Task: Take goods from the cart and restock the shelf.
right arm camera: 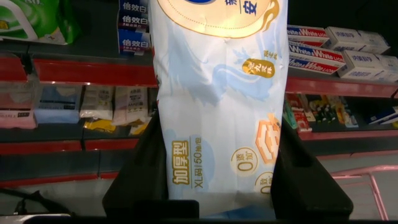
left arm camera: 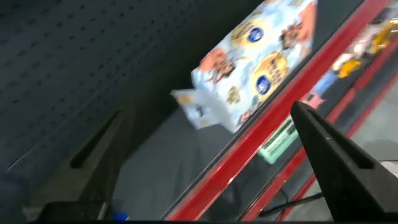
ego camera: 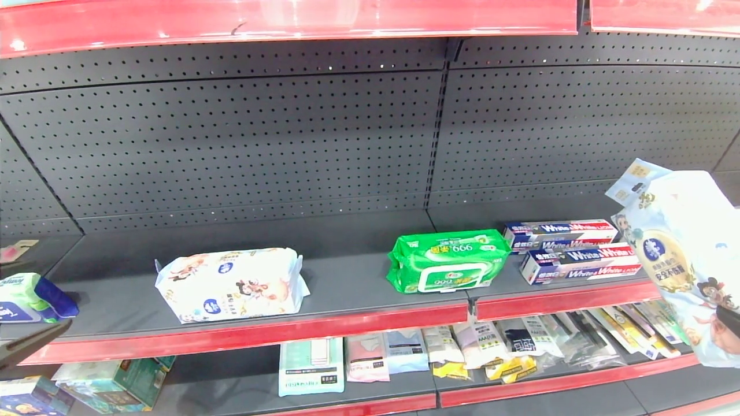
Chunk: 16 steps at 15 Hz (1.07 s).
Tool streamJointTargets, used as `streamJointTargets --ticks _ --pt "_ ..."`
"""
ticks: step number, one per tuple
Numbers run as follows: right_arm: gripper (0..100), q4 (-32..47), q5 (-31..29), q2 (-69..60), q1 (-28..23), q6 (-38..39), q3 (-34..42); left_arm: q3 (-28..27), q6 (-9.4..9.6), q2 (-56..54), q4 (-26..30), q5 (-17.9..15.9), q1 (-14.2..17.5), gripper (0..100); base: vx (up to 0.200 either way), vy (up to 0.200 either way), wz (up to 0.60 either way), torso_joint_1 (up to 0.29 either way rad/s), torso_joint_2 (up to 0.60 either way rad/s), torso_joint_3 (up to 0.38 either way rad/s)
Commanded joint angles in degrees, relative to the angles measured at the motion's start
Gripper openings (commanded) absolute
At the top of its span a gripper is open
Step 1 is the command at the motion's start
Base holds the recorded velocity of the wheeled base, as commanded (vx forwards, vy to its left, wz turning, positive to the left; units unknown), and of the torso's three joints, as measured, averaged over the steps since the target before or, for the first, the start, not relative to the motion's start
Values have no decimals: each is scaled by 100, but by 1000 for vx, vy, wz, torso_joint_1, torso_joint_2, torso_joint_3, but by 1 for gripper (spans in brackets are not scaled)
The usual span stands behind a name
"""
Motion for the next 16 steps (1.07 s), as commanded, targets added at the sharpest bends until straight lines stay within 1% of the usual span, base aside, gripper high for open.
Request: streamJointTargets --ticks 1,3,4,5,6,7,8,10,11,12,13,14,16 --pt "0 -1 2 -36 1 6 -3 159 -12 -414 -28 1 400 100 0 0 0 0 0 0" --pt "0 -10 2 -28 1 15 -12 80 -47 -379 -28 1 400 100 0 0 0 0 0 0" --pt "0 -10 29 -28 1 23 -3 -184 -3 -63 -89 -25 400 100 0 0 0 0 0 0" --pt "0 -10 55 -28 1 32 15 -360 112 306 -423 -105 400 100 0 0 0 0 0 0" --pt "0 -10 64 -36 1 32 32 -536 270 790 -1030 -272 400 100 0 0 0 0 0 0" --pt "0 -10 64 -36 1 32 41 -615 322 1097 -1610 -535 93 100 0 0 0 0 0 0" --pt "0 -10 64 -45 1 32 41 -623 314 1194 -1926 -641 -320 100 0 0 0 0 0 0" --pt "0 -10 73 -36 10 32 -21 -641 287 1097 -1979 -685 -1331 100 0 0 0 0 0 0" --pt "0 -27 73 -45 36 32 -38 -667 314 1062 -2075 -702 -1753 100 0 0 0 0 0 0" --pt "0 -19 73 -63 36 41 -56 -623 278 957 -2146 -702 -1937 100 0 0 0 0 0 0" --pt "0 -19 73 -124 36 41 -56 -527 270 939 -2146 -685 -1999 100 0 0 0 0 0 0" --pt "0 -10 125 -142 36 85 -56 -439 147 930 -2155 -676 -1990 100 0 0 0 0 0 0" --pt "0 -10 143 -186 36 129 -47 -131 -337 763 -2146 -685 -1972 100 0 0 0 0 0 0"
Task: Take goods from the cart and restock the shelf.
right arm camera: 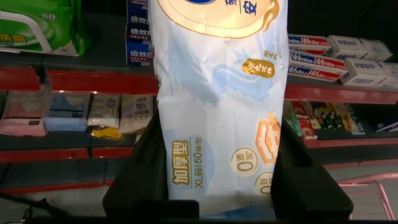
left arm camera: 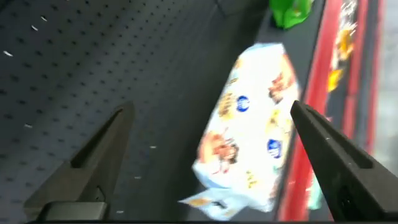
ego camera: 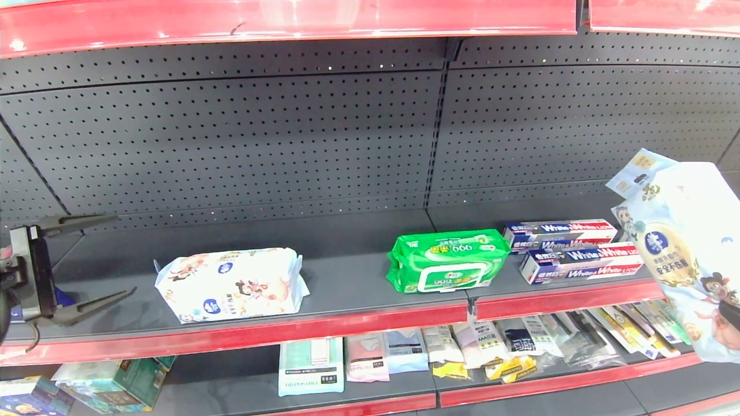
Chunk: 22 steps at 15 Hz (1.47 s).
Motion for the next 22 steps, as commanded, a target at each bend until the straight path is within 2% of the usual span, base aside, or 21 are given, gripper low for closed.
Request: streamJointTargets --ticks 1,2,3,6,9,11,12,13,14,16,17,19,22 --pt "0 -1 4 -59 1 15 -8 365 -251 -194 16 7 -33 100 0 0 0 0 0 0" --pt "0 -1 4 -59 1 15 -17 444 -347 -230 51 -2 -33 100 0 0 0 0 0 0" --pt "0 -10 4 -68 1 15 -70 532 -558 -353 227 7 -33 100 0 0 0 0 0 0" --pt "0 -1 4 -68 1 15 -175 524 -1024 -730 737 16 -33 100 0 0 0 0 0 0" --pt "0 8 4 -77 -8 15 -175 488 -1261 -748 851 33 -24 100 0 0 0 0 0 0" --pt "0 8 4 -68 1 15 -184 480 -1639 -845 869 33 -42 100 0 0 0 0 0 0" --pt "0 -1 4 -68 -8 15 -175 480 -1674 -845 877 33 -50 100 0 0 0 0 0 0" --pt "0 8 4 -68 -8 15 -175 471 -1824 -862 877 33 -59 100 0 0 0 0 0 0" --pt "0 8 4 -68 -8 15 -175 444 -2035 -915 869 51 -68 100 0 0 0 0 0 0" --pt "0 8 4 -59 -8 15 -166 365 -3046 -1214 754 517 -59 100 0 0 0 0 0 0" --pt "0 8 4 -59 -8 15 -166 383 -3318 -1284 605 613 -94 100 0 0 0 0 0 0" --pt "0 8 4 -59 -8 15 -175 427 -3336 -1275 482 648 -226 100 0 0 0 0 0 0" --pt "0 8 4 -68 -8 15 -175 418 -3441 -1284 482 824 -235 100 0 0 0 0 0 0"
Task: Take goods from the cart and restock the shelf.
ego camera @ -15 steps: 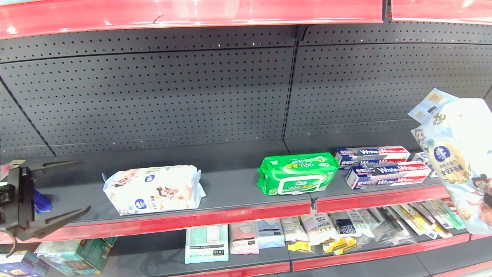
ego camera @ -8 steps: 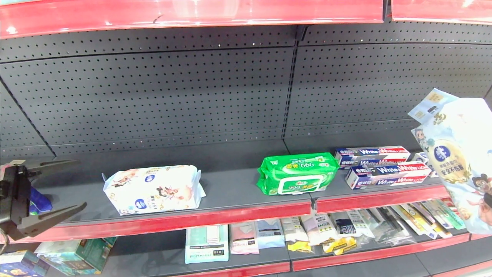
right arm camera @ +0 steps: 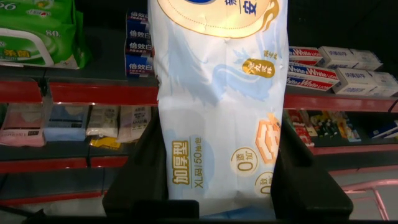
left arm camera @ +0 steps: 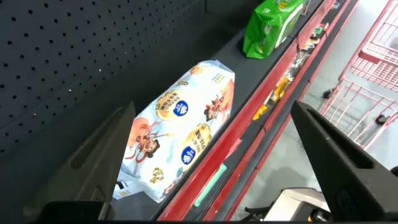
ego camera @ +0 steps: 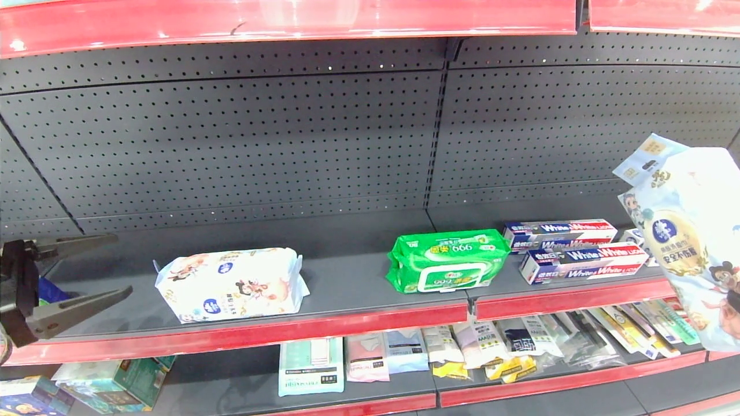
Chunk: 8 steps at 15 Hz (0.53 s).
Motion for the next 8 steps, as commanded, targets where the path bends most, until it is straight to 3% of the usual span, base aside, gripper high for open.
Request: streamJointTargets --ticks 1,3,5,6,7,8 --pt "0 -3 1 18 2 -1 -2 -1 -70 -24 -4 49 3 100 0 0 0 0 0 0" --pt "0 -3 1 44 2 -1 -2 -1 -281 -41 -12 330 3 100 0 0 0 0 0 0" --pt "0 -3 1 44 2 16 -2 8 -343 -24 -12 453 3 100 0 0 0 0 0 0" --pt "0 -12 1 53 2 34 7 25 -395 -32 -4 629 3 100 0 0 0 0 0 0" --pt "0 -3 1 62 -7 60 -2 16 -606 -32 -12 1007 3 100 0 0 0 0 0 0" --pt "0 -3 1 71 2 78 -2 25 -685 -32 -12 1244 12 100 0 0 0 0 0 0"
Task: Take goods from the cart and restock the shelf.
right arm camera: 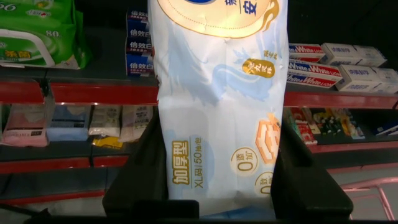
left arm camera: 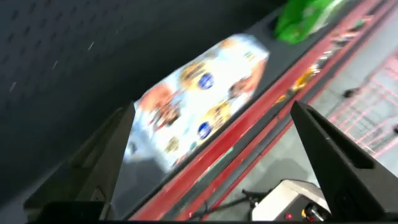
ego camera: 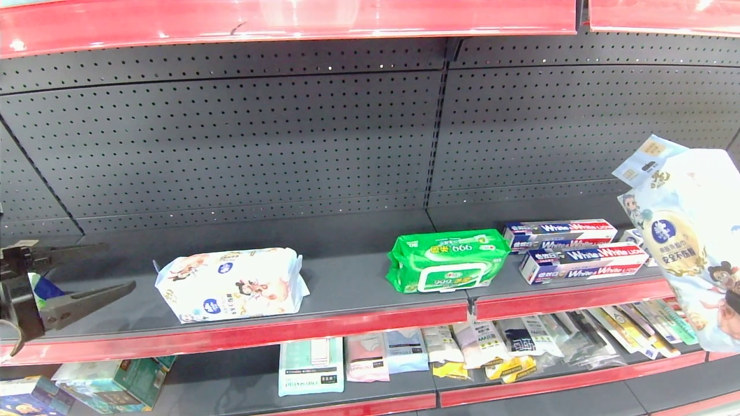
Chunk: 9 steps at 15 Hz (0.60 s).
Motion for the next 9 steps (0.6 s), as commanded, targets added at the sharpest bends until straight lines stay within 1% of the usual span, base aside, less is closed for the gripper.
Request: streamJointTargets --ticks 1,2,3,4,5,6,7,8,9 --pt "0 -10 4 91 3 -5 -2 6 -83 9 -6 559 18 100 0 0 0 0 0 0" --pt "0 -10 4 108 3 -5 -2 6 -118 9 -6 858 9 100 0 0 0 0 0 0" --pt "0 -10 4 108 3 -5 -2 6 -127 18 -6 937 9 100 0 0 0 0 0 0" --pt "0 -19 13 170 3 -5 -11 -3 -189 18 -6 1587 -8 100 0 0 0 0 0 0" --pt "0 -19 13 196 3 -5 -20 -30 -347 18 -33 1948 -52 100 0 0 0 0 0 0" --pt "0 -19 13 223 3 4 -37 -38 -593 35 -244 2246 -114 100 0 0 0 0 0 0" --pt "0 -19 13 240 3 4 -46 -21 -980 53 -586 2879 -245 100 0 0 0 0 0 0" --pt "0 -19 13 267 3 4 -46 -30 -1402 88 -850 3477 -448 100 0 0 0 0 0 0" --pt "0 -27 13 267 3 4 -46 -21 -2360 150 -1333 4479 -957 100 0 0 0 0 0 0"
